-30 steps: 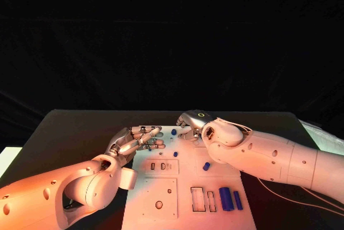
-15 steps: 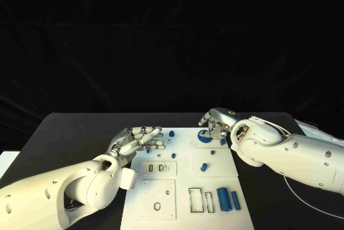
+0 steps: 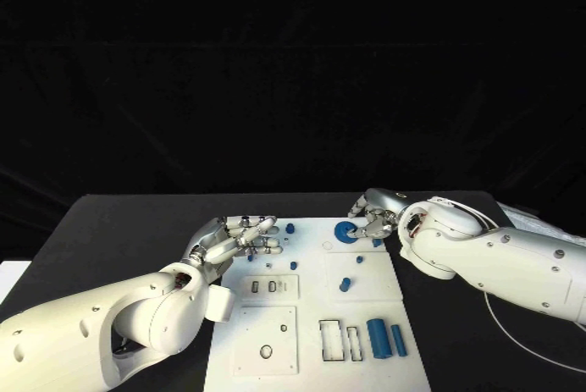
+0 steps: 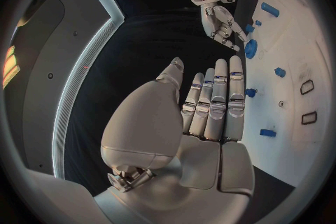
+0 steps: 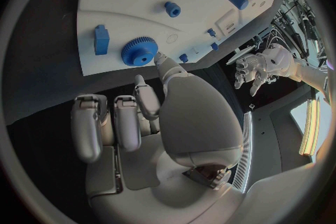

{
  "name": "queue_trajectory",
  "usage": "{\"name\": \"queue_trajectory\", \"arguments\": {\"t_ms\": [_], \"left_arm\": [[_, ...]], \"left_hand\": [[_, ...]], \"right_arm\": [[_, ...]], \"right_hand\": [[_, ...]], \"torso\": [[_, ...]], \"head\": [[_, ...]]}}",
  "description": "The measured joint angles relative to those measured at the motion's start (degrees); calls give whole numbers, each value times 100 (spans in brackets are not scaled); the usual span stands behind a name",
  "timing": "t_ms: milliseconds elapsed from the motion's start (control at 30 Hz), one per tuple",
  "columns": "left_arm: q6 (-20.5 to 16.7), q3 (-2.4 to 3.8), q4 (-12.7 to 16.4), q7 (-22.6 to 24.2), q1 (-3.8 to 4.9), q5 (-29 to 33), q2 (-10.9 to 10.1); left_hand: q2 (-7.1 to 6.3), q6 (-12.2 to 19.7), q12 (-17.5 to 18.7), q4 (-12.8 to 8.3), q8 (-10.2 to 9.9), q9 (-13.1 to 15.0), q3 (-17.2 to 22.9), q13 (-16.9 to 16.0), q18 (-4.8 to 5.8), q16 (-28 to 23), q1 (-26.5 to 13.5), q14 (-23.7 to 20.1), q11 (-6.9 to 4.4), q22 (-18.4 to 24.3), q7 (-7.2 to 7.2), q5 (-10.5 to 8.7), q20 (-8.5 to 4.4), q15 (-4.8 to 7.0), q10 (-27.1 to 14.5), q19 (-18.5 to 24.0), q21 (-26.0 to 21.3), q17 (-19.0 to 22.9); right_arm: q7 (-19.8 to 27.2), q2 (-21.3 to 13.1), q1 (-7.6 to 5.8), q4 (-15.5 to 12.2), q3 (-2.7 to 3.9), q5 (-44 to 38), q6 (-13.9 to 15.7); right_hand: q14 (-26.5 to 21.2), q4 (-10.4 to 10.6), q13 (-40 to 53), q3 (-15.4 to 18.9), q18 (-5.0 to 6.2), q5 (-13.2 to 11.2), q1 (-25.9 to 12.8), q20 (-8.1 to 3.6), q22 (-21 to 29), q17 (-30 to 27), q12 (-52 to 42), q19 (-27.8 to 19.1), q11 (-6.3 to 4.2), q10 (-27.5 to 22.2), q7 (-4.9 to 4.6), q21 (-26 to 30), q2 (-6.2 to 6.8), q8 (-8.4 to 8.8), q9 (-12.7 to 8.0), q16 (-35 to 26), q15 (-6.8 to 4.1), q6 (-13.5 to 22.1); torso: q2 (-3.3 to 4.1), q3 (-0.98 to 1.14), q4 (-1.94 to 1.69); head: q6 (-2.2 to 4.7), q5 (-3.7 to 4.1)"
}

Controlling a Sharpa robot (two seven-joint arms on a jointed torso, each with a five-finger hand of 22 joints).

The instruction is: Assemble the parts on the task board

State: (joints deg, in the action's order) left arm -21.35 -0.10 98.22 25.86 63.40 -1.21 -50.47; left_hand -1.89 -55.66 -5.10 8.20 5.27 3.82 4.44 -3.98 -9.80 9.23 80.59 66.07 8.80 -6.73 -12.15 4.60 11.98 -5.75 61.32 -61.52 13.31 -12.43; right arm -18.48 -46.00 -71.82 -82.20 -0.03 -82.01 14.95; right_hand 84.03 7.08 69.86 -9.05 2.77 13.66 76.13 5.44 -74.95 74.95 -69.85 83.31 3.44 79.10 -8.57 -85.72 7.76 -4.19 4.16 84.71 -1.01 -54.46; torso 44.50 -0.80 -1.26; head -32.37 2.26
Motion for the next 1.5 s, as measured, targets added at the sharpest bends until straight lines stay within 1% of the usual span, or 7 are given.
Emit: {"name": "queue_trajectory", "arguments": {"t_ms": [100,267,767,833,1200,1367,1500], "left_arm": [[2,0,-5,-3,0,0,1],[7,0,-6,-7,0,0,11],[20,-1,-10,-13,-1,0,15],[21,-1,-11,-14,-1,0,16],[27,-1,-13,-16,-1,0,16],[36,-1,-9,-16,-1,2,13],[46,-1,-7,-14,-1,4,13]], "left_hand": [[0,0,0,0,0,0,0,0,-1,0,0,0,0,0,0,0,0,0,0,0,0,0],[0,0,0,0,0,0,0,0,0,0,0,0,0,0,0,0,0,0,0,0,0,0],[0,0,0,0,0,0,0,0,0,0,0,0,0,-1,0,0,0,0,0,0,0,2],[0,0,0,0,0,0,0,0,0,0,0,0,0,-1,0,0,0,0,0,0,0,2],[22,0,0,-16,-21,0,-16,0,0,0,22,0,0,-1,0,0,0,0,0,0,0,-10],[22,0,0,-16,-22,0,-16,0,0,1,22,0,0,4,0,0,0,0,0,0,0,-9],[22,0,0,-16,-21,0,-16,0,0,1,22,0,0,4,0,0,0,0,0,0,0,-9]], "right_arm": [[-40,61,0,55,0,-8,-79],[-83,144,1,129,-1,-34,-181],[-166,356,9,388,-5,-109,-342],[-174,384,15,413,-6,-114,-369],[-221,430,10,476,14,-237,-435],[-228,410,25,419,17,-513,-466],[-223,415,48,381,18,-790,-447]], "right_hand": [[0,-4,112,4,-17,0,13,21,0,0,-97,21,30,31,-10,0,-13,0,0,40,0,10],[0,-4,211,4,-17,0,35,21,0,-1,-170,21,4,64,-18,-37,-36,0,6,40,0,18],[0,-4,428,4,-17,30,125,21,2,-2,-366,20,10,134,3,-36,-126,-69,26,64,0,-6],[0,-4,464,4,-17,30,125,21,2,-2,-384,20,0,144,-21,-37,-126,-105,26,84,0,-41],[0,-79,510,-71,-17,27,221,-1,3,-3,-465,41,-14,198,36,-60,-222,-201,38,96,-1,-245],[0,-172,509,-164,-17,-202,322,0,3,-3,-533,41,-60,244,75,-83,-248,-268,90,107,-1,-410],[-10,-256,509,-248,-17,-227,360,-20,3,-3,-576,61,-95,294,53,-106,-239,-293,89,128,-21,-507]], "torso": [[0,1,6],[3,-3,3],[8,-1,0],[9,-1,-1],[9,1,-1],[8,1,-1],[8,2,3]], "head": [[-3,0],[-18,8],[-29,15],[-37,15],[-60,10],[-60,18],[-61,18]]}}
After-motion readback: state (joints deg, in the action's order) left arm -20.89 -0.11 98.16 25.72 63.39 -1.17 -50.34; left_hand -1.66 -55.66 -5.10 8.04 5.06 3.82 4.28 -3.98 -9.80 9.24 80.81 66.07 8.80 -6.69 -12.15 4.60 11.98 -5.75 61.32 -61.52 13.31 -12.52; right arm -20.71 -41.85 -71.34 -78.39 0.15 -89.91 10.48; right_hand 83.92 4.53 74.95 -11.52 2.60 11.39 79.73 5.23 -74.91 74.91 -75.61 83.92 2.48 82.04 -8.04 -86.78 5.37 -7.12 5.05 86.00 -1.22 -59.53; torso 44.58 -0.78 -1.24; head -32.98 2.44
